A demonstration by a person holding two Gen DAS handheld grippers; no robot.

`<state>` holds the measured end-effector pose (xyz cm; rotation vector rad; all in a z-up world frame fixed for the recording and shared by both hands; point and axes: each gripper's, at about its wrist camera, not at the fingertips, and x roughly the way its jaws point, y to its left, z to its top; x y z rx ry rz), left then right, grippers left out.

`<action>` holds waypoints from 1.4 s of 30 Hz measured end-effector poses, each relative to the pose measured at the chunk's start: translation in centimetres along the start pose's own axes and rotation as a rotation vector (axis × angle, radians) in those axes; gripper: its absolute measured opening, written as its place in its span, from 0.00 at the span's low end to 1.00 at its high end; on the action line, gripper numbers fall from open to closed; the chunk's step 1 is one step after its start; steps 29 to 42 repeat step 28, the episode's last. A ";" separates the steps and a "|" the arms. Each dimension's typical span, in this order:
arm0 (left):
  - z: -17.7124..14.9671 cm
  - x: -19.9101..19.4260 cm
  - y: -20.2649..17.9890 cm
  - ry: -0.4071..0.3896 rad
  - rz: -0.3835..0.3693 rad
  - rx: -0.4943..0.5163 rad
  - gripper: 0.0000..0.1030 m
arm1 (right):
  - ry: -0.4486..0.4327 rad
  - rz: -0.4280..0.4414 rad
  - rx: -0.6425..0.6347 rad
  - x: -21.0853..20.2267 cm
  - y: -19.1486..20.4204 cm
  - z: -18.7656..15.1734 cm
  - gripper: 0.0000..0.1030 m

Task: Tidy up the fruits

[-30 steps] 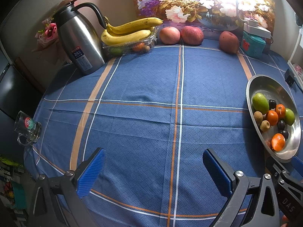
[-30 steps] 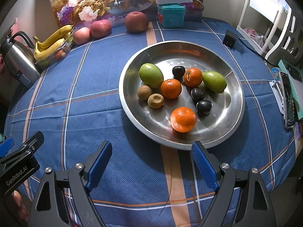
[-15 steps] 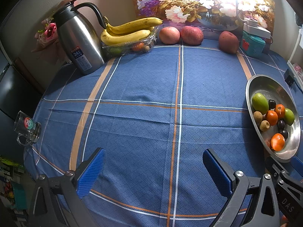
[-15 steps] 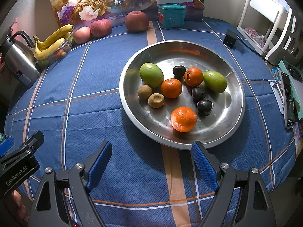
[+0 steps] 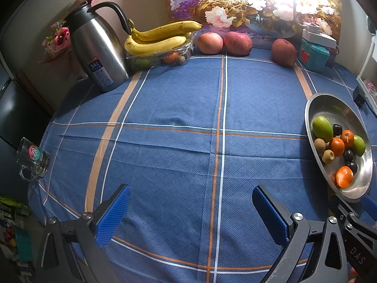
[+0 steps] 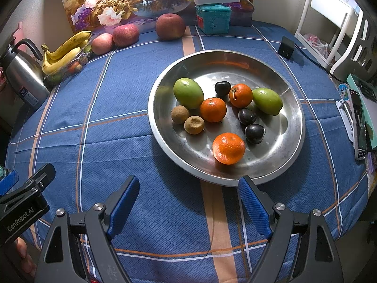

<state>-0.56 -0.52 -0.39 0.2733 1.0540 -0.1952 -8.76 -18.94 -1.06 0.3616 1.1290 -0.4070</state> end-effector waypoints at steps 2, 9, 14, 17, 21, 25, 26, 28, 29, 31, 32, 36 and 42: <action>0.0 0.0 0.0 0.000 0.002 0.000 1.00 | 0.000 0.000 0.000 0.0 0.0 0.0 0.84; 0.0 0.0 0.1 0.000 -0.004 0.003 1.00 | 0.000 0.002 0.001 0.0 0.0 -0.1 0.84; 0.1 0.1 0.2 0.001 -0.004 0.004 1.00 | 0.001 0.002 0.002 0.0 0.0 -0.1 0.84; 0.1 0.1 0.3 0.002 -0.006 0.006 1.00 | 0.001 0.002 0.001 0.0 0.0 0.0 0.84; 0.0 -0.1 0.4 -0.004 -0.016 0.009 1.00 | 0.001 0.002 0.001 0.0 -0.1 0.0 0.84; 0.0 -0.2 0.2 -0.014 -0.014 0.022 1.00 | 0.002 0.003 0.000 0.0 -0.1 0.0 0.84; 0.0 -0.2 0.2 -0.013 -0.015 0.022 1.00 | 0.002 0.003 0.000 0.0 -0.1 0.0 0.84; 0.0 -0.2 0.3 -0.012 -0.015 0.019 1.00 | 0.003 0.004 0.003 0.0 -0.1 0.0 0.84; 0.0 -0.2 0.3 -0.012 -0.015 0.019 1.00 | 0.003 0.004 0.003 0.0 -0.1 0.0 0.84; 0.0 -0.2 0.3 -0.012 -0.015 0.019 1.00 | 0.003 0.004 0.003 0.0 -0.1 0.0 0.84; 0.0 -0.2 0.3 -0.012 -0.015 0.019 1.00 | 0.003 0.004 0.003 0.0 -0.1 0.0 0.84; 0.0 -0.2 0.3 -0.012 -0.015 0.019 1.00 | 0.003 0.004 0.003 0.0 -0.1 0.0 0.84; 0.0 -0.2 0.3 -0.012 -0.015 0.019 1.00 | 0.003 0.004 0.003 0.0 -0.1 0.0 0.84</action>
